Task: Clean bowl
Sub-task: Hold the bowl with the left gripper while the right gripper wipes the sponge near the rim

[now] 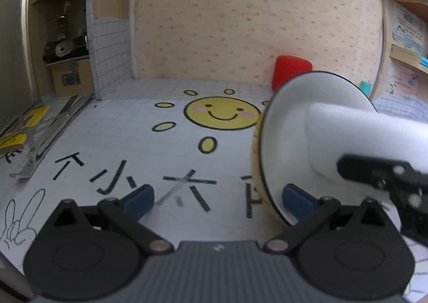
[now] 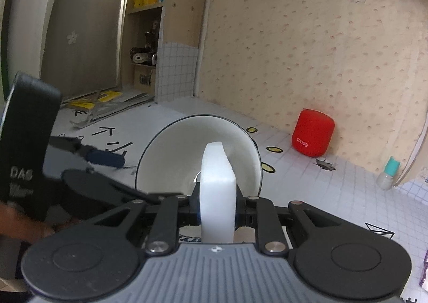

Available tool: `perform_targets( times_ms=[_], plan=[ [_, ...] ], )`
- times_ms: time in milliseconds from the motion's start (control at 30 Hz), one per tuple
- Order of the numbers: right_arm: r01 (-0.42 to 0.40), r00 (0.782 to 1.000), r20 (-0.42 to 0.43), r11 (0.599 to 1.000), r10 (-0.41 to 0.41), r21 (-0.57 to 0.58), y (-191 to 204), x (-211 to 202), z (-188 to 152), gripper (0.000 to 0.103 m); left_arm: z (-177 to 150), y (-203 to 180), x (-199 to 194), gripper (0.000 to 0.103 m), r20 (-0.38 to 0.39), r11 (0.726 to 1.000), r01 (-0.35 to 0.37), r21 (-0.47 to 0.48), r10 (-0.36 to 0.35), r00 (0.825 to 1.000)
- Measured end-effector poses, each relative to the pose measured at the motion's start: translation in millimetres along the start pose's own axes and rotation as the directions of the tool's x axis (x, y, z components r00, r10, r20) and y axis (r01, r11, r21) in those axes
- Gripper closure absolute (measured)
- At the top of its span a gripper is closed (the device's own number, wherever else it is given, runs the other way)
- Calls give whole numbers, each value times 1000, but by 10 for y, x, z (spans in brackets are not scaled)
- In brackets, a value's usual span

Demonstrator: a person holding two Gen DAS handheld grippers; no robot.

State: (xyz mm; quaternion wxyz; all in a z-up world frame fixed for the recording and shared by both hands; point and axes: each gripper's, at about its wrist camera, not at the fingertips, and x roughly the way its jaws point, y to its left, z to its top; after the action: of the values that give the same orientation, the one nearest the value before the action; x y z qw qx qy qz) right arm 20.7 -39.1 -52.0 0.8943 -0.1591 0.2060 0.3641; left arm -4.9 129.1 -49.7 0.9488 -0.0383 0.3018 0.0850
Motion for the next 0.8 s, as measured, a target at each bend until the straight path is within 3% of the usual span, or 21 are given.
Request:
perform_targets(
  times_ms=[400, 633, 800],
  plan=[
    [10, 998, 62, 1000, -10, 2, 14, -30, 91, 85, -62, -7, -12, 0, -10, 1000, -16, 6, 16, 1000],
    [-14, 1000, 18, 1000, 14, -2, 57, 20, 42, 85, -83, -28, -18, 0, -3, 1000, -17, 12, 17, 1000],
    [3, 999, 35, 1000, -3, -7, 42, -19, 72, 85, -110, 35, -16, 0, 0, 1000, -4, 20, 4, 1000]
  ],
)
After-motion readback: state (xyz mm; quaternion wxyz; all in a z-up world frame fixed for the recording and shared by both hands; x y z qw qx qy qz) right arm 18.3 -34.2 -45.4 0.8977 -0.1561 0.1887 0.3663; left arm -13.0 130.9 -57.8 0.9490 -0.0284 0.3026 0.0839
